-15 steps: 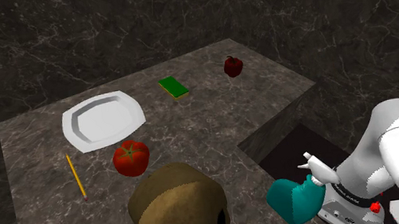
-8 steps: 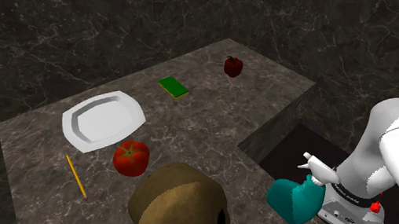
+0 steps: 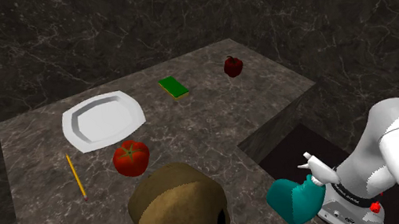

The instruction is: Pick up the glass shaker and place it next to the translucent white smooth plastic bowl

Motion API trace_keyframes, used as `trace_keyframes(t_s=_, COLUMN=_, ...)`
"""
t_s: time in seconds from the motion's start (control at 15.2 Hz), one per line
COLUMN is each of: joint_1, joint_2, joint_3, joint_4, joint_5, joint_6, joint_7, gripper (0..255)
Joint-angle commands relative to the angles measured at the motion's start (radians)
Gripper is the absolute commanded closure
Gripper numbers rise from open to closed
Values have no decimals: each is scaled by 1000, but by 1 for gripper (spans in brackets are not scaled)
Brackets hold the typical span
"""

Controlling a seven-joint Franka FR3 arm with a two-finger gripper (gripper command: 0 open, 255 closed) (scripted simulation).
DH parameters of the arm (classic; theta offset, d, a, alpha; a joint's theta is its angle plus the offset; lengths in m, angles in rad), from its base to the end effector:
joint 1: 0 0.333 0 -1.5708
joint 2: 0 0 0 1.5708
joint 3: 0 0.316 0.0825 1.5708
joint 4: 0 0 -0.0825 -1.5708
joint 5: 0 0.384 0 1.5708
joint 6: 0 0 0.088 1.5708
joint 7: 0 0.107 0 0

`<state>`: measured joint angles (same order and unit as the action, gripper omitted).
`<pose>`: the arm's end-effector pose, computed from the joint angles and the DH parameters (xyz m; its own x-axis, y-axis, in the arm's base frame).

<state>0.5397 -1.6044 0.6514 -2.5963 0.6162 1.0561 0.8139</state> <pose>-0.0800 0.2156 0.5009 0.9986 0.0279 0.0439 0.0226 -0.9929 0.1165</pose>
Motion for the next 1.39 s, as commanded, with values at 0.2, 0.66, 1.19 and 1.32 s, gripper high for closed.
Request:
trace_keyframes(t_s=0.2, joint_1=25, joint_2=-47, joint_3=47, joint_4=-65, joint_5=47, joint_6=18, joint_7=4, gripper=255)
trace_keyframes(t_s=0.66, joint_1=69, joint_2=-113, joint_3=127, joint_4=-153, joint_5=125, joint_6=39, joint_7=15, gripper=255)
trace_keyframes(t_s=1.19, joint_1=132, joint_2=-179, joint_3=240, joint_4=-245, joint_5=232, joint_6=60, joint_7=35, gripper=255)
trace_keyframes(t_s=1.32, joint_1=162, joint_2=-179, joint_3=271, joint_4=-268, joint_5=258, joint_6=78, joint_7=53, gripper=255)
